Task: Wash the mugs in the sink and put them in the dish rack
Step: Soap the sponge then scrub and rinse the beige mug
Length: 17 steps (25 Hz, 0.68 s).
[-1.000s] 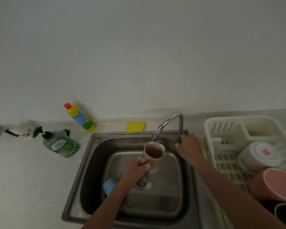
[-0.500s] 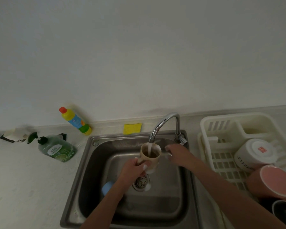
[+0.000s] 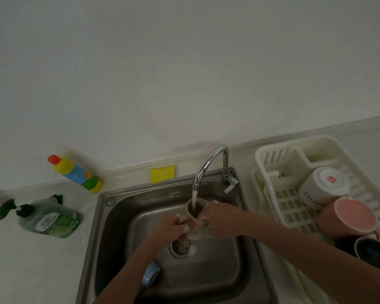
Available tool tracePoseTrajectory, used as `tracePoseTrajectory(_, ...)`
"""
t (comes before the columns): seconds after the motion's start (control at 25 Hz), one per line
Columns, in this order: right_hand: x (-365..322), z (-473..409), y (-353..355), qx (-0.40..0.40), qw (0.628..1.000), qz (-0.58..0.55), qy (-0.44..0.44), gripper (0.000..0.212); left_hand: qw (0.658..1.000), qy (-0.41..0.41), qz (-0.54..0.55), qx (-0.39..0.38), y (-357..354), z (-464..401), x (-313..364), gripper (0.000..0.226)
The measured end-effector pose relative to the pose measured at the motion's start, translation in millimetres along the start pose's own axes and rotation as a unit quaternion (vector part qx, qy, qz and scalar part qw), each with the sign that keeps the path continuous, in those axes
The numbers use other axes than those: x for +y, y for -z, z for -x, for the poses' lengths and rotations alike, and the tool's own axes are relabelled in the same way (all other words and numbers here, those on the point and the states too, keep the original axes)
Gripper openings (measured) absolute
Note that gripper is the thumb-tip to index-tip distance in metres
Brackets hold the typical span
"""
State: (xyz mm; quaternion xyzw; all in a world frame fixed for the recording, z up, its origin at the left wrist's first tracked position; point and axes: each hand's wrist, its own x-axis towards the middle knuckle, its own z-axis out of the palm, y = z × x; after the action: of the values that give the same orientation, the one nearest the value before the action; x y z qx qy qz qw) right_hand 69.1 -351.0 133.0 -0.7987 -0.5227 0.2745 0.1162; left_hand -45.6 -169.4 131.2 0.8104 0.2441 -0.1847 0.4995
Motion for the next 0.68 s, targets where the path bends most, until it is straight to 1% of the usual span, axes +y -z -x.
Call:
tracePoseTrajectory(0.12, 16.5, -30.8, -22.1, -0.053, 0.986, 0.156, 0.029, 0.033, 0.997, -0.013, -0.064, -0.037, 10.5, -8.4, -5.5, 0.033)
tracePoseTrajectory(0.16, 20.3, -38.9, -26.7, -0.066, 0.978, 0.197, 0.029, 0.034, 0.995, -0.012, -0.081, -0.048, 13.8, -11.0, -7.0, 0.036)
tracePoseTrajectory(0.2, 18.0, -44.6, -28.6, -0.081, 0.973, 0.214, 0.028, 0.034, 0.994, -0.009, -0.088, -0.058, 18.0, -14.0, -8.4, 0.034)
tracePoseTrajectory(0.32, 10.0, -49.7, -26.9, -0.094, 0.981, 0.170, 0.007, 0.027, 0.992, 0.009, -0.088, -0.087, 28.6, -19.2, -6.4, 0.013)
tracePoseTrajectory(0.36, 9.9, -52.7, -28.2, -0.085, 0.982, 0.167, 0.000, 0.026, 0.991, 0.011, -0.092, -0.092, 30.6, -19.9, -5.3, 0.006)
tracePoseTrajectory(0.4, 8.0, -53.5, -29.9, -0.074, 0.982, 0.171, -0.004, 0.024, 0.990, 0.010, -0.099, -0.097, 32.4, -19.8, -4.4, 0.004)
tracePoseTrajectory(0.48, 9.5, -55.4, -44.4, -0.065, 0.983, 0.171, -0.022, 0.022, 0.988, -0.003, -0.119, -0.102, 33.3, -17.9, -3.6, 0.009)
tracePoseTrajectory(0.56, 5.6, -55.5, -49.3, -0.046, 0.985, 0.166, -0.018, 0.020, 0.986, -0.020, -0.139, -0.092, 32.4, -14.6, -3.1, 0.015)
tracePoseTrajectory(0.6, 6.6, -56.3, -50.4, -0.021, 0.987, 0.159, -0.003, 0.021, 0.986, -0.026, -0.144, -0.082, 32.5, -14.2, -3.8, 0.020)
tracePoseTrajectory(0.68, 15.8, -58.2, -51.3, 0.043, 0.985, 0.161, 0.043, 0.030, 0.985, -0.032, -0.153, -0.067, 32.4, -16.0, -8.1, 0.027)
